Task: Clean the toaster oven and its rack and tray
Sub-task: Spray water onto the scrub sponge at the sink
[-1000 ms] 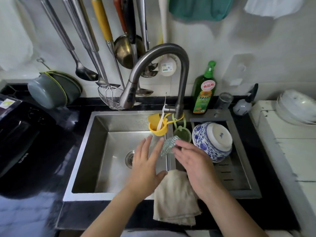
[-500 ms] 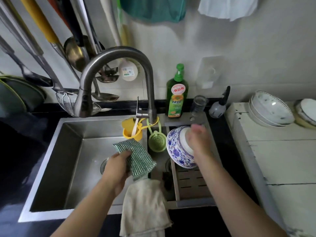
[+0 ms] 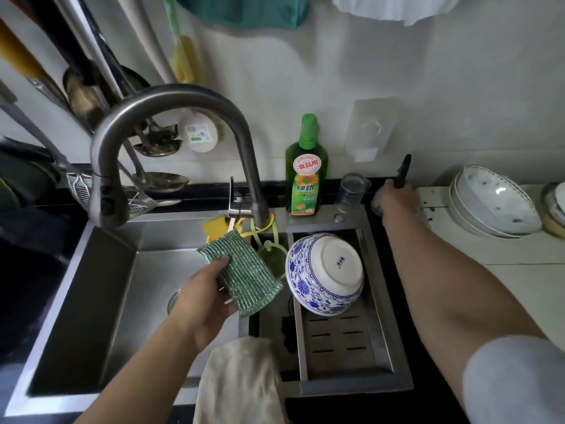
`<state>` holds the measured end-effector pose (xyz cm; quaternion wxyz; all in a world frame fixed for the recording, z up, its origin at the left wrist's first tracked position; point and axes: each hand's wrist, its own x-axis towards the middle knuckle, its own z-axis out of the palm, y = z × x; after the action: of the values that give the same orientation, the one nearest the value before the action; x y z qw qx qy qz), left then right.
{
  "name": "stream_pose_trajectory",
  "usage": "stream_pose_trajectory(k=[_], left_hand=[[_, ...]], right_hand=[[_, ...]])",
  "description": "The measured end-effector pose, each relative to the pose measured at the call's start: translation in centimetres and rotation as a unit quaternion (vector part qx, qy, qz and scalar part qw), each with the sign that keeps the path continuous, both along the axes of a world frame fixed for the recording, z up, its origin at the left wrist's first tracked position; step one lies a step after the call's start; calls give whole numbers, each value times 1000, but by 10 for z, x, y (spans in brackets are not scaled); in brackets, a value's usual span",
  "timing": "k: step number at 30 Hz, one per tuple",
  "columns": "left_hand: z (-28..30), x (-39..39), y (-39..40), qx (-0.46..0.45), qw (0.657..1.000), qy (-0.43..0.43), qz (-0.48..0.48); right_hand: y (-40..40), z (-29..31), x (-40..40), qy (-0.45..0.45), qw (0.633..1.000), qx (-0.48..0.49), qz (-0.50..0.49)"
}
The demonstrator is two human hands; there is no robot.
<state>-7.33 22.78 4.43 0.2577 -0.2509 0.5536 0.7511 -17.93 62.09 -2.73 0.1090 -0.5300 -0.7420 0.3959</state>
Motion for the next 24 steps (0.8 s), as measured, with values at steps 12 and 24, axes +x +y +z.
stream_pose_trajectory(k=[12,24], left_hand=[[-19,26,-80,6,997,-18,81],[-30,45,-263,-5,989,13,146]], right_hand=[[-152,64,100,293,922,218,131],[-420,75,167,219,856,-91,459]])
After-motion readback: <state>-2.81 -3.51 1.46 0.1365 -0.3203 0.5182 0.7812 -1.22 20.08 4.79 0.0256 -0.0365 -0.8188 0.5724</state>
